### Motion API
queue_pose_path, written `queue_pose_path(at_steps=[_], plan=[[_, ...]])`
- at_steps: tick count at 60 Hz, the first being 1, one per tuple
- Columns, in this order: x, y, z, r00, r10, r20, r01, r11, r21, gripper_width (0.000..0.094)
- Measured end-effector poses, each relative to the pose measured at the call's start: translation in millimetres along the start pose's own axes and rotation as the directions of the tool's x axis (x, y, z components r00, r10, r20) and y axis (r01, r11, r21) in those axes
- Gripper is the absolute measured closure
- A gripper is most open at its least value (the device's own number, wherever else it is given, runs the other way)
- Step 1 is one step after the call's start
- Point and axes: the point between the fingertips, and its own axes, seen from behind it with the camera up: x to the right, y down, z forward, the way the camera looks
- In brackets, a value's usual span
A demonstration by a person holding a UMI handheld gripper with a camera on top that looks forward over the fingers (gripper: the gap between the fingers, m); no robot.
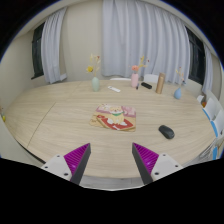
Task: Arrange mouse
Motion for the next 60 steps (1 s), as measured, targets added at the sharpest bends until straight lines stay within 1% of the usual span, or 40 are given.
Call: queue_pose_path(at_steps=[8, 20, 35, 45, 50, 60], plan=[[29.0, 6.1, -1.0, 0.999, -0.001, -0.037, 0.002, 1.000, 0.024, 0.0078], [121.2, 31.2, -11.1, 0.993, 0.002, -0.121, 0.001, 1.000, 0.026, 0.0079], [207.4, 65.8, -13.8, 0.983, 0.043, -0.181, -0.040, 0.999, 0.021, 0.0076], [248.2, 79.6, -0.1, 0.984, 0.045, -0.170, -0.045, 0.999, 0.006, 0.0077], [263.4, 77.8, 14.2, 0.987, 0.039, -0.155, -0.036, 0.999, 0.019, 0.0078], [274.2, 56.6, 52.9, 0.997, 0.030, -0.070, -0.024, 0.997, 0.075, 0.0077]])
